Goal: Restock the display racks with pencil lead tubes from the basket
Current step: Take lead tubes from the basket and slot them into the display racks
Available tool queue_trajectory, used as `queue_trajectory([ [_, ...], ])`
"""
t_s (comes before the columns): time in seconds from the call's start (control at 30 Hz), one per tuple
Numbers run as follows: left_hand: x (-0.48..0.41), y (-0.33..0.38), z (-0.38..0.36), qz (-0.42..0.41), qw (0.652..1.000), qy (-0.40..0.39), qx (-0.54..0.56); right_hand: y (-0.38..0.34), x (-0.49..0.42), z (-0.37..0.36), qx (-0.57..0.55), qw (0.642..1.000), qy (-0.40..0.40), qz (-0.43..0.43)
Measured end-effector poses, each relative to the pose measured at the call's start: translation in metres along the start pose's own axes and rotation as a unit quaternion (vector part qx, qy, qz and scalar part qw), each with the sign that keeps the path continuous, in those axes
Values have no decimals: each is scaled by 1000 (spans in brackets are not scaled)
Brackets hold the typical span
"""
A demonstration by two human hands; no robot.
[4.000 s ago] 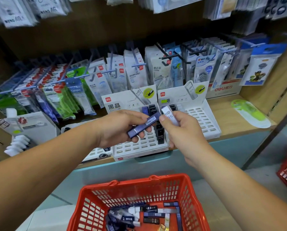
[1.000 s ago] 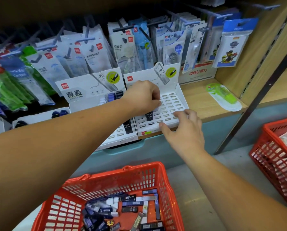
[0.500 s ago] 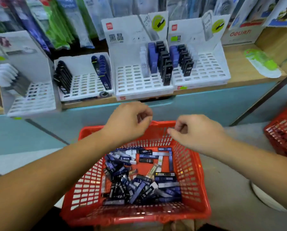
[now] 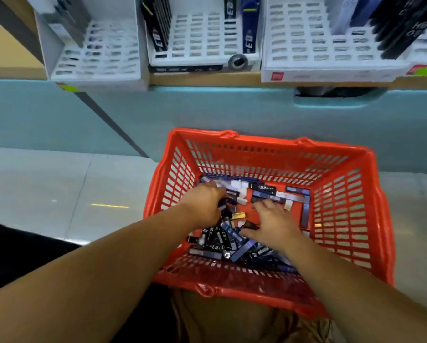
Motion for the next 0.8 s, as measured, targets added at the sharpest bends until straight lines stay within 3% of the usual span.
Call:
queue_trajectory([
  [0.2, -11, -40, -43, 48, 997, -44, -33, -12, -31, -63, 69, 993, -81, 51],
  [0.37, -21, -55, -66, 55, 989, -83, -110, 11, -39, -68, 118, 992, -24, 50],
  [0.63, -59, -50, -60, 0, 981, -47, -190, 58, -44, -27, -40, 989, 94, -111],
  [0.8, -80, -42, -61, 13, 985, -47, -168, 65, -51, -21, -76, 992, 76, -65],
])
Point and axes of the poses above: each hand's wrist, its own x-axis away from the middle knuckle, its own z-axis out of the back of the hand, y = z × x, the point moved 5 cm from there along -x, towards the middle knuckle, and after that the axes turned 11 degrees about x, right-handed, at the moved point
